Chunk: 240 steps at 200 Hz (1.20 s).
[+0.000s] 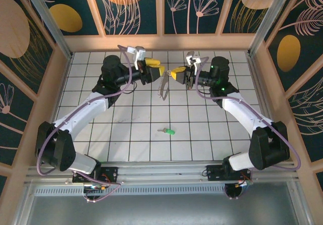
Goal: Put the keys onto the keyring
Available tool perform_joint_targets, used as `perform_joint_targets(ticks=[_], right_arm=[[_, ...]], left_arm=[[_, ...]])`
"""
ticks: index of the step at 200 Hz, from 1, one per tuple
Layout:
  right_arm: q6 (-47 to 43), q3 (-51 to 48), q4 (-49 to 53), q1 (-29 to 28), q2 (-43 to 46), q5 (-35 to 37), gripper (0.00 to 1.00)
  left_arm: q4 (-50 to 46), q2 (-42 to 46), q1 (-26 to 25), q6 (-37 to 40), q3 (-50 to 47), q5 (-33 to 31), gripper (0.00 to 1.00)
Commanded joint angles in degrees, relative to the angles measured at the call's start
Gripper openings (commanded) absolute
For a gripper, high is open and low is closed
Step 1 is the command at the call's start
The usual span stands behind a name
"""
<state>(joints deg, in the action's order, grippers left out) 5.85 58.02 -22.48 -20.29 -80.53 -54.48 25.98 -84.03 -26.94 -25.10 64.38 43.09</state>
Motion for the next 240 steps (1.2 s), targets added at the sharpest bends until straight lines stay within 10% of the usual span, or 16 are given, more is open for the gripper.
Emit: perform_joint_targets(ticks=[1,164,240], right_arm=[[-1.70,1.07,-0.40,0.42,1.27,-3.69,0.00],[-6.71,7.86,10.72,1.78,-3.01,-15.49,0.00],[-1.63,6.16,4.88,3.48,-1.48,-12.80,0.00]], left_arm=[[-3.19,-2.11,0.22,3.28,1.88,3.89,0.52],[-1.20,-4.26,0.22,5.68,3.59,14.48,0.47],[1.39,-0.07,0.16,5.35,-2.34,3.65,0.48]])
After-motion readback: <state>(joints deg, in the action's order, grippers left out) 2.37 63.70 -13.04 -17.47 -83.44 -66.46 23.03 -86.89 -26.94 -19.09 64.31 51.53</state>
